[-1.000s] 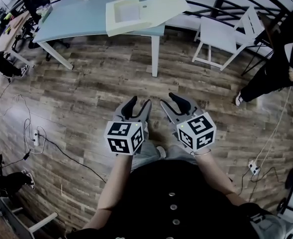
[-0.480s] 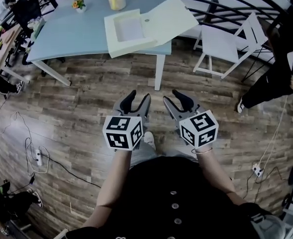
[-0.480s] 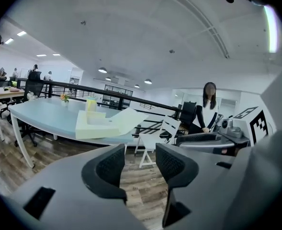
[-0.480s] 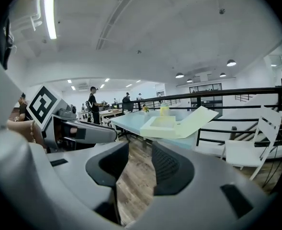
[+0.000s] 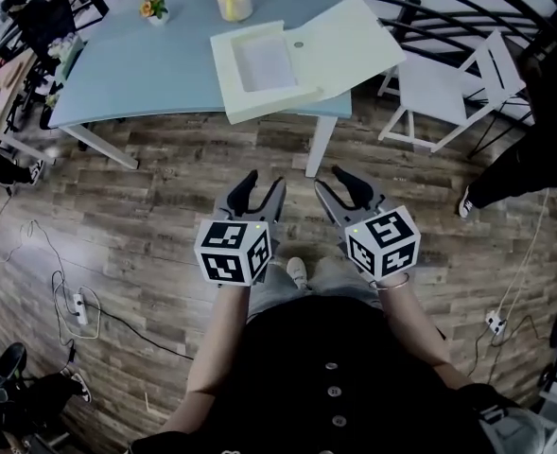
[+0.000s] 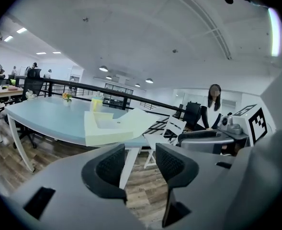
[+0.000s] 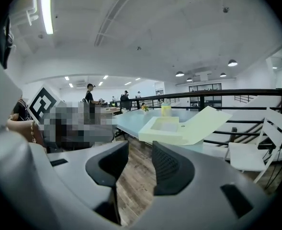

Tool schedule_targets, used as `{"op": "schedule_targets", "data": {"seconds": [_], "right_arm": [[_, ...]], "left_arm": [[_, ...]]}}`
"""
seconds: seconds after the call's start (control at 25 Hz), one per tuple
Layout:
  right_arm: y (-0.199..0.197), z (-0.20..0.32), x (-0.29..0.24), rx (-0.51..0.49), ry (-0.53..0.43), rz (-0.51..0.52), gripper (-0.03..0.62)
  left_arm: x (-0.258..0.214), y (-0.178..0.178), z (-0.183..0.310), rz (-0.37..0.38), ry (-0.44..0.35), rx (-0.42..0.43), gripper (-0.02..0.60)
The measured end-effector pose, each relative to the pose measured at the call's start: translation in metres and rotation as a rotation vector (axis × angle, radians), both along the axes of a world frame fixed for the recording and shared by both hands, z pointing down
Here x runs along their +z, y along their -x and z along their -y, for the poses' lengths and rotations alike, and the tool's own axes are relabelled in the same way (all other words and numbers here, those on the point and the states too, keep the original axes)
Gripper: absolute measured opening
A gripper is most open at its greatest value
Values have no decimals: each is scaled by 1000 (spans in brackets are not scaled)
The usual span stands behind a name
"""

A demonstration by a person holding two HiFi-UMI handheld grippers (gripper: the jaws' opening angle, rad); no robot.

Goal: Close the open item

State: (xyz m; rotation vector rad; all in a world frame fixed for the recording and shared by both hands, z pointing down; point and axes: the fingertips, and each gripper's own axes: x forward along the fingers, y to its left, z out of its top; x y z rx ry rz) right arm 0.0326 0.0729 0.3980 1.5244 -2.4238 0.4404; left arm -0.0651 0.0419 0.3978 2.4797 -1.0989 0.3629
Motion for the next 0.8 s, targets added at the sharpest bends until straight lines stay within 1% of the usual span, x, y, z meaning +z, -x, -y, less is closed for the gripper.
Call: {"op": "schedule_targets", "data": {"seconds": [0.16, 0.28, 0.44, 0.6, 0.8], "right_arm": [[-3, 5, 5, 28, 18, -13, 146], [-3, 8, 9, 32, 38, -25, 150], [-8, 13, 16, 27, 63, -35, 156], [-10, 31, 21, 7, 74, -26, 164], [-2, 65, 16, -47, 49, -25, 173]], "left_arm": [[6, -6, 4, -4, 11, 38, 199], [8, -9, 7, -6, 12, 47, 199], [17, -16, 11, -13, 36, 52, 199], [22, -18, 21, -12, 44, 35, 199], [19, -11, 45, 7, 34, -4, 201]]}}
